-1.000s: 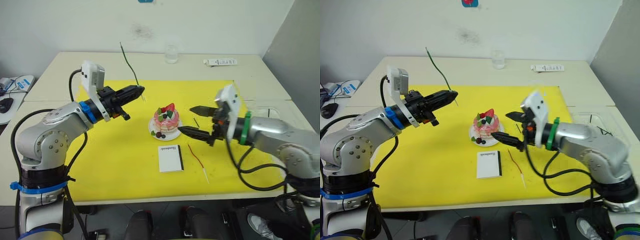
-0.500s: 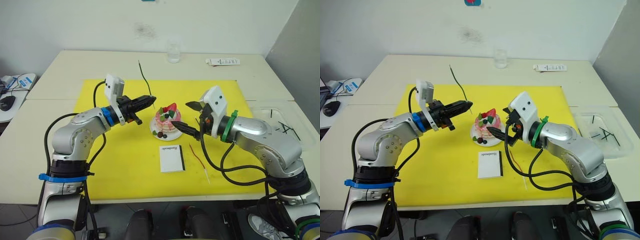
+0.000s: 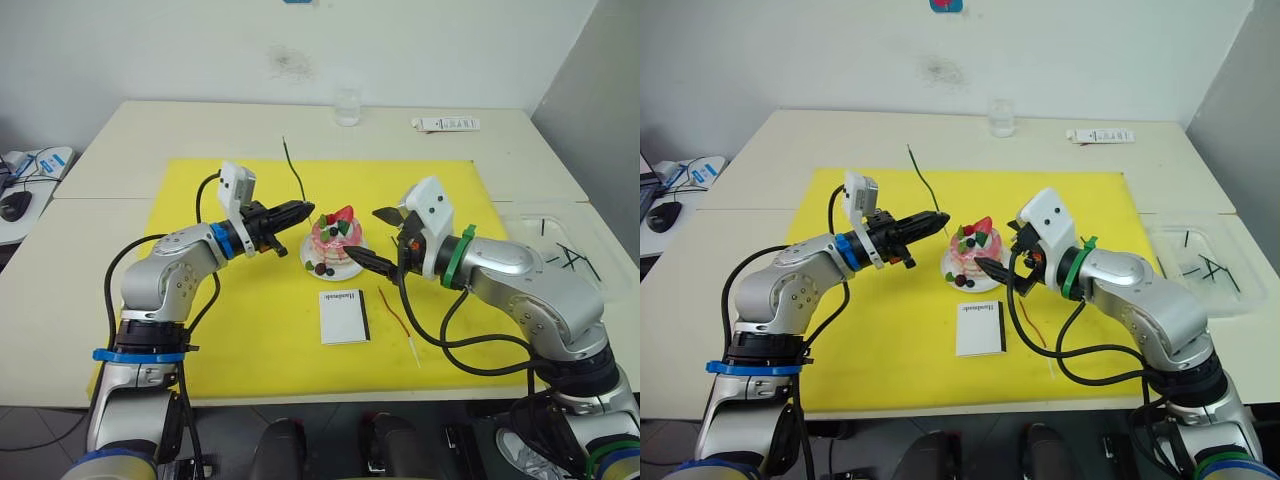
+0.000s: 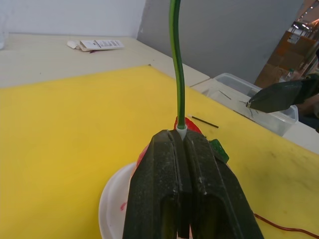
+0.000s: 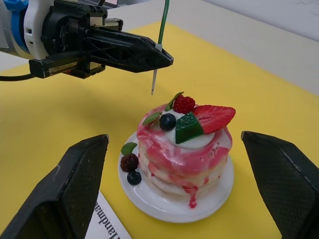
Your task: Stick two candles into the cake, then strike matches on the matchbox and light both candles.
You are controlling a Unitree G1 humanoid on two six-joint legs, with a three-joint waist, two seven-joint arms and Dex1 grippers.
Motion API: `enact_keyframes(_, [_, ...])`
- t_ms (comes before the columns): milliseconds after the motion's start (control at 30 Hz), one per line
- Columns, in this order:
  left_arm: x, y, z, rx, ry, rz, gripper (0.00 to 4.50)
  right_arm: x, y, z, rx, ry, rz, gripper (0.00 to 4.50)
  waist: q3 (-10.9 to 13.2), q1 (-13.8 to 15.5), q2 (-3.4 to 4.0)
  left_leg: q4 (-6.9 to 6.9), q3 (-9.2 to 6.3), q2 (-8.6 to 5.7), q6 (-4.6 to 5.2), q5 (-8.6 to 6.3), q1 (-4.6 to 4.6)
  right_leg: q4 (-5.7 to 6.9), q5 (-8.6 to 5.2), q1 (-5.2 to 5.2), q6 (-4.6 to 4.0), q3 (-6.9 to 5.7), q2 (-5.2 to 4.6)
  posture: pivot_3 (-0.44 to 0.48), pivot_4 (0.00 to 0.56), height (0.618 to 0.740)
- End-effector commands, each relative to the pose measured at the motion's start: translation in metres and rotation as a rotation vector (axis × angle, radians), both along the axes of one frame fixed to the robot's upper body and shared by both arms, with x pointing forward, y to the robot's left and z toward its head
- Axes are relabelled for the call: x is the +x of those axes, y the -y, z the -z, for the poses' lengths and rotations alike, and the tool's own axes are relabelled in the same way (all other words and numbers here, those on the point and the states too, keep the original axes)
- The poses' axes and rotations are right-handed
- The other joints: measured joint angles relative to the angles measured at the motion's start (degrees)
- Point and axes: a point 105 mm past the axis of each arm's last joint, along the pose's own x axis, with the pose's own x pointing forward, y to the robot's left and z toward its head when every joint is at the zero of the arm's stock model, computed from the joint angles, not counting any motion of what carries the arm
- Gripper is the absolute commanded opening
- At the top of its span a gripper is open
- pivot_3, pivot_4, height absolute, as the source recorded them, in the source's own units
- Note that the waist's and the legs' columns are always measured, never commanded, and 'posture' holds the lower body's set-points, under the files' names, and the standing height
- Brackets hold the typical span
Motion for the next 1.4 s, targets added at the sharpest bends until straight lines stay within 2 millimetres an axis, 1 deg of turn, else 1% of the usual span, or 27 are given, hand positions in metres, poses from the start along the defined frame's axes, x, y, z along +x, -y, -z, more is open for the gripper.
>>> enact_keyframes(33, [0.0006, 0.0045, -0.0069, 0.003, 0.043, 0.018, 0.00, -0.0045, 0.0002, -0.0185, 0.020, 0.069, -0.007, 4.47, 0.0, 0.0, 0.00, 0.00, 0.00, 0.00, 0.00, 0.00, 0.00, 0.00, 0.00, 0.00, 0.00, 0.00, 0.00, 0.000, 0.150, 0.740])
enact_keyframes(167, [0.0022, 0.0065, -0.0030, 0.008, 0.041, 0.022, 0.00, -0.0040, 0.0018, -0.0205, 0.019, 0.072, 0.004, 4.47, 0.0, 0.0, 0.00, 0.00, -0.01, 0.00, 0.00, 0.00, 0.00, 0.01, 0.00, 0.00, 0.00, 0.00, 0.00, 0.000, 0.150, 0.740])
enact_keyframes(567, [0.0077, 0.0050, -0.0032, 0.006, 0.052, 0.010, 0.00, -0.0009, 0.0051, -0.0190, 0.014, 0.075, 0.019, 4.47, 0.0, 0.0, 0.00, 0.01, 0.00, 0.00, 0.00, 0.00, 0.00, 0.03, 0.00, 0.00, 0.00, 0.00, 0.01, 0.000, 0.150, 0.740])
enact_keyframes(833, [0.0068, 0.0116, -0.0048, 0.002, 0.059, 0.038, 0.00, -0.0009, 0.0067, -0.0186, 0.014, 0.075, 0.024, 4.47, 0.0, 0.0, 0.00, 0.03, -0.01, 0.00, 0.00, 0.00, 0.00, 0.04, 0.00, 0.00, 0.00, 0.00, 0.02, 0.000, 0.150, 0.740])
enact_keyframes(1267, [0.0074, 0.0083, -0.0019, 0.024, 0.065, 0.024, 0.00, 0.0004, 0.0076, -0.0196, 0.013, 0.077, 0.028, 4.47, 0.0, 0.0, 0.00, 0.04, -0.01, 0.00, 0.00, 0.00, 0.00, 0.06, 0.01, 0.00, -0.01, 0.00, 0.04, 0.000, 0.150, 0.740])
enact_keyframes(1400, [0.0060, 0.0076, 0.0016, 0.036, 0.057, 0.029, 0.00, 0.0009, 0.0071, -0.0197, 0.013, 0.077, 0.028, 4.47, 0.0, 0.0, 0.00, 0.04, -0.02, 0.00, 0.00, 0.00, 0.00, 0.08, 0.01, 0.00, -0.01, -0.01, 0.04, 0.000, 0.150, 0.740])
